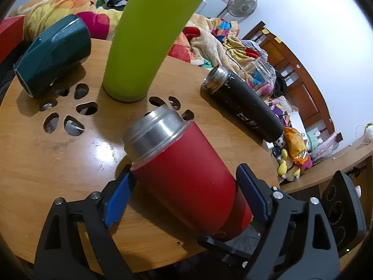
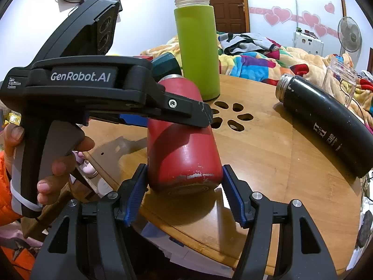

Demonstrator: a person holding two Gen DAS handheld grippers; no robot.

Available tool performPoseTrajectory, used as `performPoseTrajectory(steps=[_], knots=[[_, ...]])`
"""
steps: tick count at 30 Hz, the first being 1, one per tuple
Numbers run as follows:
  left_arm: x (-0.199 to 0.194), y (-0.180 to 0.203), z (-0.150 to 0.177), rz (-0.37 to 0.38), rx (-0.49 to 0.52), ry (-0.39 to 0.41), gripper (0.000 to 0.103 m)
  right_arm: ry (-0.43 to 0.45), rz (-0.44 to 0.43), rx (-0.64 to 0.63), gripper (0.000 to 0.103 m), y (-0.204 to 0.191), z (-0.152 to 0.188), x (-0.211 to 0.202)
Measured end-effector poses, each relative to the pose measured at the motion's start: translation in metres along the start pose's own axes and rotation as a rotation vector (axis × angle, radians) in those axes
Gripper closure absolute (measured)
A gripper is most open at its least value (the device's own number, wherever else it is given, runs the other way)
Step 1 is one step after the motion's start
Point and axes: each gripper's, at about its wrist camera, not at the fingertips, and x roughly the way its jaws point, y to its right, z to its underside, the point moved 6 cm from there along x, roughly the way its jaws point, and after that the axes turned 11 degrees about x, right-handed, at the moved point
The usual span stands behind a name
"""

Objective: Flip cup upside down
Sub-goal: 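Lift the red cup with the left tool and tilt it onto its side, then rotate the red cup bottom-up with the left tool and lower it onto the table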

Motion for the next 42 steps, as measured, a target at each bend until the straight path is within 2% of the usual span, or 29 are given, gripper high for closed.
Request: performPoseTrajectory(steps=[2,8,13,17,19,22,28,31,34,38,42], knots=[[0.000,0.001,0.001,-0.045,0.028,-0.002,0.011,-0.002,0.000,-0.001,0.043,0.000,0.000,0.000],[-0.005,0.006,0.000,-0.093,0.075,0.005,0.011,-0.005,0.006,-0.007,0.043,-0.002,0.000,0.001],[-0.034,0.012,-0.012,-0.162,0.134,0.087,0.011,-0.010,0.003,-0.004,0.043,-0.002,0.000,0.003],[-0.046,0.025,-0.020,-0.157,0.203,0.124,0.012,-0.021,0.016,0.002,0.041,-0.001,-0.001,0.012],[-0.043,0.030,-0.021,-0.143,0.224,0.112,0.029,-0.016,0.014,0.011,0.041,-0.002,-0.003,0.016],[-0.033,0.030,-0.019,-0.133,0.231,0.070,0.049,0.004,0.009,0.043,0.042,-0.001,-0.006,0.019],[-0.031,0.038,-0.011,-0.136,0.275,0.056,0.072,0.011,0.027,0.047,0.044,-0.003,-0.002,0.014],[-0.032,0.043,-0.010,-0.130,0.294,0.056,0.075,0.023,0.047,0.030,0.044,-0.004,-0.003,0.004],[-0.039,0.048,-0.012,-0.087,0.282,0.076,0.078,0.054,0.053,0.029,0.044,-0.005,-0.009,-0.013],[-0.050,0.053,-0.016,-0.038,0.267,0.096,0.078,0.089,0.061,0.024,0.044,-0.007,-0.015,-0.032],[-0.059,0.056,-0.019,-0.019,0.261,0.109,0.078,0.116,0.072,0.007,0.044,-0.011,-0.023,-0.046]])
